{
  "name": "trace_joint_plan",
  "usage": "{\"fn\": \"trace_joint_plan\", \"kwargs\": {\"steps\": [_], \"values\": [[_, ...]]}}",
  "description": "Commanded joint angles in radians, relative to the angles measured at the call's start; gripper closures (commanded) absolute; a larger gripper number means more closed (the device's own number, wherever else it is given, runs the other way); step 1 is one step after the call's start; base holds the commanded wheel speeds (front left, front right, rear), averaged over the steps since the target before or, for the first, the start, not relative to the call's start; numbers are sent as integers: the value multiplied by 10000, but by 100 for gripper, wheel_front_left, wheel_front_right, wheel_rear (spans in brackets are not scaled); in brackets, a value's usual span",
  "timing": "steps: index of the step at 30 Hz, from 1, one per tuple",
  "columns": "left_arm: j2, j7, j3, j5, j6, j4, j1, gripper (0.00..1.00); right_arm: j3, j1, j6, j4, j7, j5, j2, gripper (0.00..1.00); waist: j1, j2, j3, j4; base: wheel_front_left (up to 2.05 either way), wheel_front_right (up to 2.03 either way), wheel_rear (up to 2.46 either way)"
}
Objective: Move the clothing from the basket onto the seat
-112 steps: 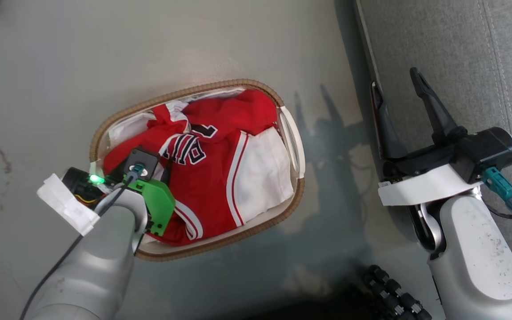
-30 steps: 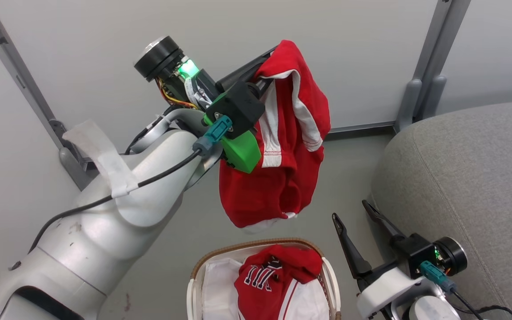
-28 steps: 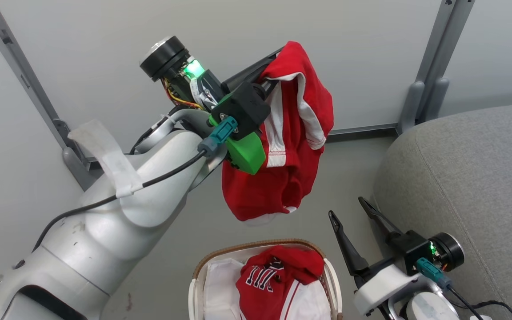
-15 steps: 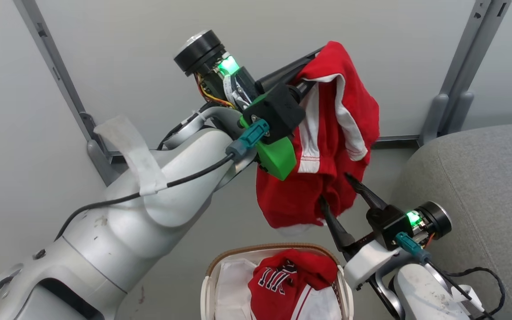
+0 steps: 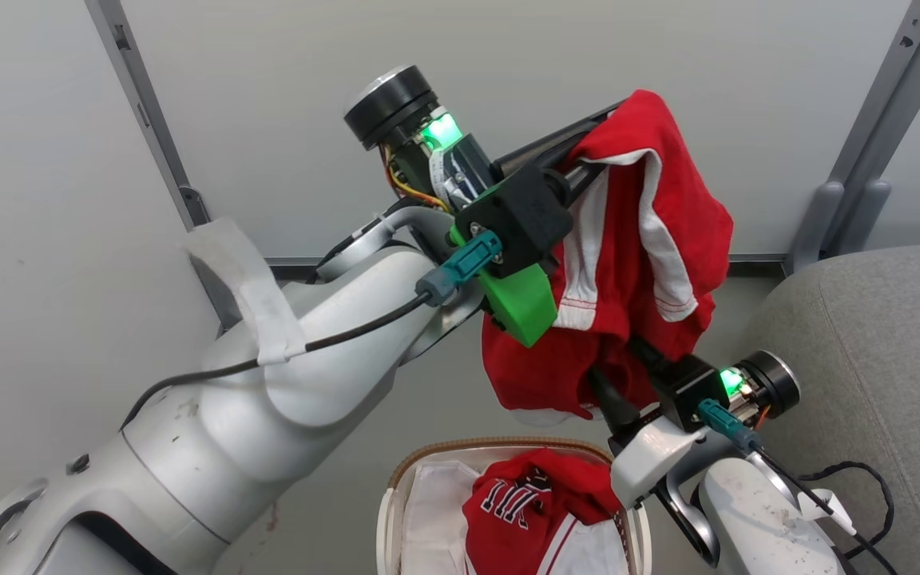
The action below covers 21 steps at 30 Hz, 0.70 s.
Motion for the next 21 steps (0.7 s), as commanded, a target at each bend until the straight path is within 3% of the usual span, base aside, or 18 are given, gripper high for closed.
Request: {"fn": "trace_joint_plan", "kwargs": {"steps": [1, 7, 9, 10, 11, 16, 21], "values": [[125, -1, 50, -146, 76, 41, 304, 100, -6, -77, -3, -17, -49, 39, -39, 100, 1, -1, 24, 0, 0, 0, 0], [450, -88, 282, -515, 370, 432, 1022, 100, -242, 116, -3, -346, -49, 93, -41, 100, 1, -1, 125, -118, 0, 0, 0], [503, -160, 434, -739, 494, 616, 1390, 53, -330, 209, -3, -481, -51, 102, -38, 100, 1, -1, 160, -178, 0, 0, 0], [511, -178, 517, -868, 545, 726, 1634, 9, -392, 257, -3, -546, -51, 114, -39, 100, 1, -1, 178, -209, 0, 0, 0], [512, -194, 569, -955, 565, 807, 1831, 0, -445, 281, -3, -603, -49, 101, -41, 100, 1, -1, 192, -234, 0, 0, 0], [452, -268, 1084, -1518, 783, 1205, 3119, 0, -810, 362, -3, -927, -51, 66, -40, 100, 1, -1, 292, -400, 0, 0, 0], [467, -256, 1757, -1382, 901, 1024, 4476, 0, -1285, 305, -3, -1263, -51, -55, -38, 100, 1, -1, 444, -524, 0, 0, 0]]}}
